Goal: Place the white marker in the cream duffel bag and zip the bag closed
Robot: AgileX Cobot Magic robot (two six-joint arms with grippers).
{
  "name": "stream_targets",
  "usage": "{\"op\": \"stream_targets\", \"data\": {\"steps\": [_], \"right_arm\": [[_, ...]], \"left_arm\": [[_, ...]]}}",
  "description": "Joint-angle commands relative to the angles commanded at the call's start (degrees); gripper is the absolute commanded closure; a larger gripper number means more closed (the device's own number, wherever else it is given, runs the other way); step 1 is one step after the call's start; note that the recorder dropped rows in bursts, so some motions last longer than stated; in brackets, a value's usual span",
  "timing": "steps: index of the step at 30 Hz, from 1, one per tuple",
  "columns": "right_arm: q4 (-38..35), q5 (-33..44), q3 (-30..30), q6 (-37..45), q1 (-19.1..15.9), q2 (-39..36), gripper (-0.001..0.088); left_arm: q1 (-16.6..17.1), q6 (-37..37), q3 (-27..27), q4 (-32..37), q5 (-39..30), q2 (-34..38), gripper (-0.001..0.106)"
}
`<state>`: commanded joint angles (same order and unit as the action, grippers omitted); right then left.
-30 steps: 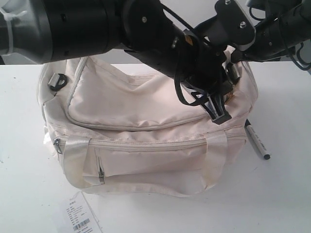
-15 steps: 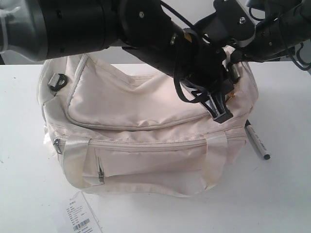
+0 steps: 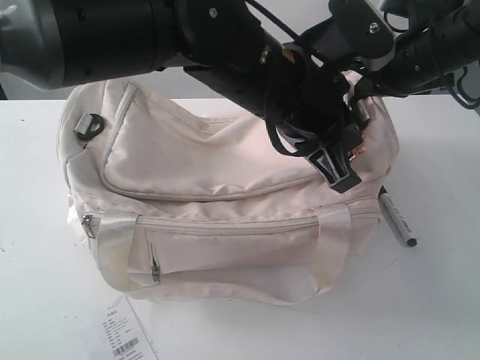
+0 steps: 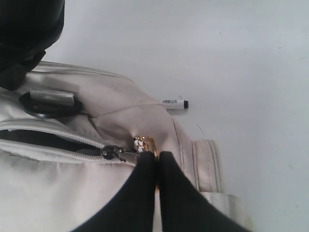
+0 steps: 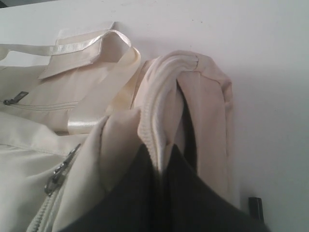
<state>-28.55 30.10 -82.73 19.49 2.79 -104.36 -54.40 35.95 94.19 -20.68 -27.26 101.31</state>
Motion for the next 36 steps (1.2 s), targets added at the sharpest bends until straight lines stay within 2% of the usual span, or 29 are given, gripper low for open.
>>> {"op": "stream_targets", "data": {"steps": [20,36], "right_arm": [[-0.1,0.0,0.0,-0.3,0.0,0.0,0.0868],[0.0,-1.8,0.0,-1.7,0.0,-0.1,0.0868]], "left_arm": [[0.0,-0.5,0.0,1.1,1.9,0.1,0.105],[0.0,-1.5,0.0,-2.7,0.3,-0.4,0.105]]}}
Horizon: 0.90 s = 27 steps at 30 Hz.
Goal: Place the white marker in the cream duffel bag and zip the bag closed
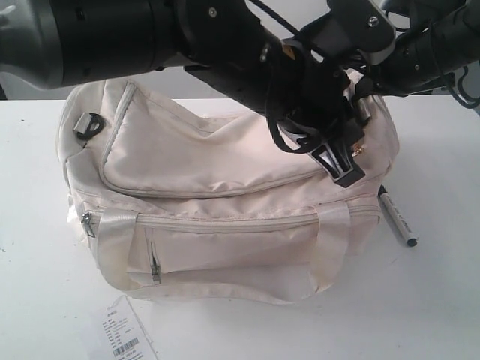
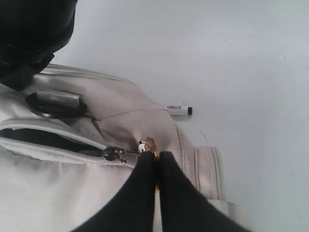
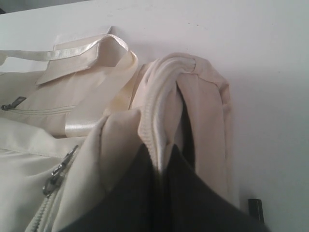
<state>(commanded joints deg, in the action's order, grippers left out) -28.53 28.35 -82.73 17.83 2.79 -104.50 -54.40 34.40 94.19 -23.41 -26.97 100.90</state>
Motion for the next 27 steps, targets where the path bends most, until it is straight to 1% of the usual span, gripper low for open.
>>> {"op": "stream_targets", "data": {"steps": [8,18,27], "right_arm": [[0.0,-0.1,0.0,-0.1,0.0,0.0,0.0868],[0.0,-0.3,0.0,-0.5,0.0,-0.1,0.0868],[0.0,-0.6,0.0,-1.3,0.0,-0.1,0.0868]], "left_arm": [[0.0,0.0,0.0,-0.8,-2.2,-0.8,0.105],[0.0,0.0,0.0,-1.1,-3.2,-2.3,0.105],[0.0,0.0,0.0,-1.1,-5.9,-2.9,0.105]]}}
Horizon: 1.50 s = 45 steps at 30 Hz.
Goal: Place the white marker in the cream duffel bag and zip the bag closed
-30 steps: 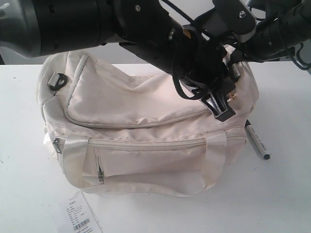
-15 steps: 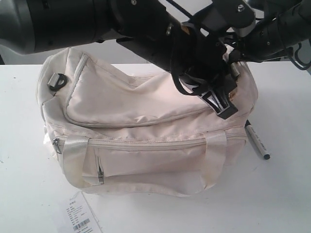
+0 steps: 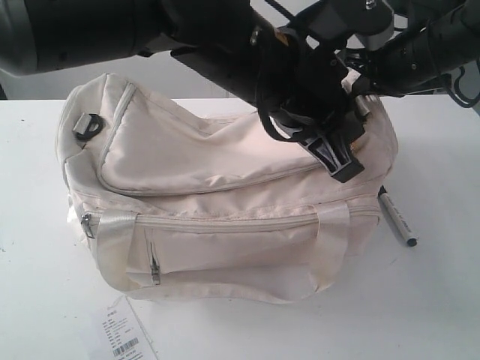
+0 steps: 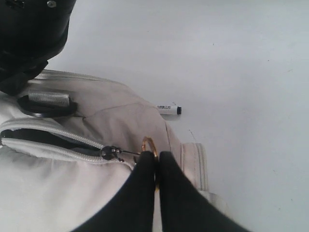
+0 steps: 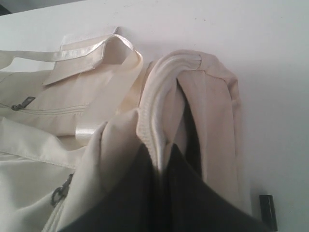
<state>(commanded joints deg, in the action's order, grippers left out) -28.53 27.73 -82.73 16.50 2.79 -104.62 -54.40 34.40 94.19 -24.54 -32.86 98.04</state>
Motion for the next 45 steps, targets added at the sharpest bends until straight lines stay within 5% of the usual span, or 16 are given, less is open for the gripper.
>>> {"op": "stream_targets", "data": {"steps": [35,45], "right_arm": [[0.0,-0.5,0.0,-0.2,0.0,0.0,0.0868],[0.0,-0.4,0.0,-0.2,0.0,0.1,0.0841]], "left_arm": [[0.0,0.2,0.0,0.9,-10.2,-2.0,0.105],[0.0,0.1,-0.5,1.0,-5.4,-1.9,0.105]]}}
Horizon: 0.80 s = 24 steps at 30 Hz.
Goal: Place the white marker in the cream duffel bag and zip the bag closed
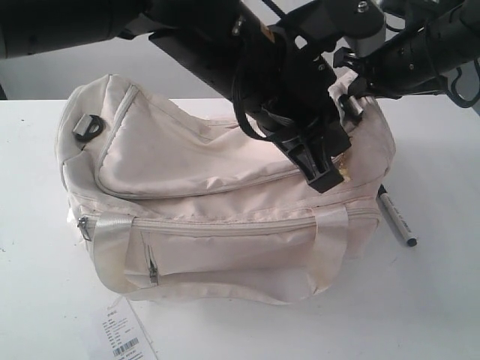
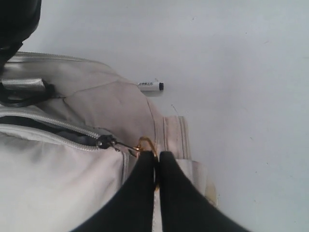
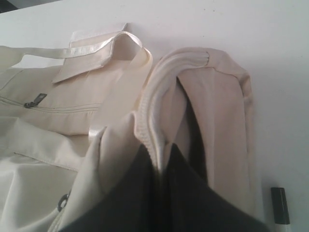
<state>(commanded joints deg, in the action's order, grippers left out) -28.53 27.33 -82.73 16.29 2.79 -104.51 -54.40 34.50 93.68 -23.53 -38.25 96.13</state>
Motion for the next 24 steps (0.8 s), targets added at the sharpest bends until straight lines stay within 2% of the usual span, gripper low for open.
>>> {"op": "stream_targets", "data": {"steps": [1,2,3,6,7,10,15,21,24], "right_arm": [[0.0,0.0,0.0,0.0,0.0,0.0,0.0811],[0.0,0.0,0.0,0.0,0.0,0.1,0.0735],[0.0,0.4,0.0,0.0,0.0,0.1,0.0686],[0.0,1.1,0.0,0.0,0.0,0.5,0.0452],[0.6,1.2,-0.1,0.1,0.0,1.6,0.0412],[3.8,2.5,-0.1,0.1,0.0,5.8,0.0392],[3.5,17.5,0.0,0.2,-0.4,11.0,0.0392],[0.6,29.8,0.0,0.1,-3.4,11.2,0.0392],[-0.5,32.8,0.0,0.1,-3.9,12.4,0.0392]], "left_arm": [[0.0,0.0,0.0,0.0,1.7,0.0,0.105],[0.0,0.2,0.0,0.0,4.5,0.3,0.105],[0.0,0.2,0.0,0.4,5.2,0.5,0.105],[0.0,0.2,0.0,1.4,5.6,1.5,0.105],[0.0,0.2,0.0,1.5,5.6,1.5,0.105],[0.0,0.2,0.0,2.7,5.6,1.5,0.105],[0.0,0.2,0.0,4.1,5.6,1.5,0.105],[0.0,0.2,0.0,4.3,5.7,1.5,0.105],[0.0,0.2,0.0,4.3,5.7,1.5,0.105]]}}
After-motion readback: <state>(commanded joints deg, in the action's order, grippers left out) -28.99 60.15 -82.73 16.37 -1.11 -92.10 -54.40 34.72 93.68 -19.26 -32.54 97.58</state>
